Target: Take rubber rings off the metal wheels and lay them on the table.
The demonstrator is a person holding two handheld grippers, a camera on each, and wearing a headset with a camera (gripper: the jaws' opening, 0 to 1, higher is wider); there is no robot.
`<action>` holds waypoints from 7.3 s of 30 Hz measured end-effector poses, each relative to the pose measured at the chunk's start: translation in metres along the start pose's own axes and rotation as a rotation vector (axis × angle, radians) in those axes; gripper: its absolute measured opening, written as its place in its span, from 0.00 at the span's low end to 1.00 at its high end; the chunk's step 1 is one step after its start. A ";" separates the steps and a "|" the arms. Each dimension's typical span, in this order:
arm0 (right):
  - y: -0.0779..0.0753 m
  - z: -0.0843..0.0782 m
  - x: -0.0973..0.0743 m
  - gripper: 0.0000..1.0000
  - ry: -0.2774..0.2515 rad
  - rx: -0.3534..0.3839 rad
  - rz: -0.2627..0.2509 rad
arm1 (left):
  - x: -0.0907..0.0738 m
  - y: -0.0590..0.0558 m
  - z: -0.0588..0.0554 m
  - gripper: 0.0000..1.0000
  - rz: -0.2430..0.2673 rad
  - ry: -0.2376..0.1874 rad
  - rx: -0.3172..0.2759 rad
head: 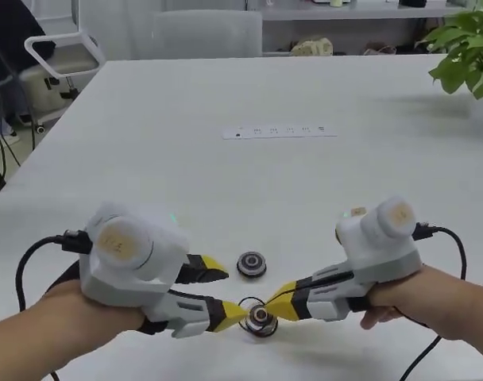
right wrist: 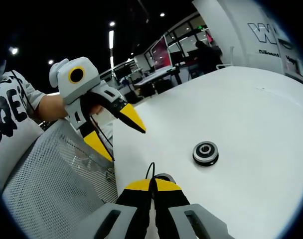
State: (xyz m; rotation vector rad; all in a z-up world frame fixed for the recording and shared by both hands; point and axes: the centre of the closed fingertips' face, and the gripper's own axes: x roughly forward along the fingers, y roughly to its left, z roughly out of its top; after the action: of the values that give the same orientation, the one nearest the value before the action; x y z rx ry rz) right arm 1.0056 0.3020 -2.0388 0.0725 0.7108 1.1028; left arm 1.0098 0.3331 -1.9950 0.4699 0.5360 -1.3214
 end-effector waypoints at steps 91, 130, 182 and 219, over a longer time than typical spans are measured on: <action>-0.010 0.028 0.048 0.00 -0.008 0.035 -0.034 | -0.067 0.003 -0.037 0.65 0.100 -0.071 -0.148; -0.022 0.026 0.045 0.12 -0.013 -0.007 -0.117 | -0.066 0.000 -0.034 0.64 0.085 -0.068 -0.170; -0.018 0.008 -0.013 0.28 0.028 -0.079 -0.113 | -0.027 0.007 -0.008 0.62 0.003 -0.038 -0.100; -0.018 -0.029 -0.004 0.22 0.147 -0.209 -0.087 | 0.021 0.000 -0.016 0.52 -0.099 0.025 -0.068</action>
State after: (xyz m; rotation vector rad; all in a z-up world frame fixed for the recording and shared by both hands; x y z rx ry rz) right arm 1.0028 0.2821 -2.0670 -0.2177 0.7187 1.1011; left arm 1.0121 0.3266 -2.0202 0.4088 0.6297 -1.3882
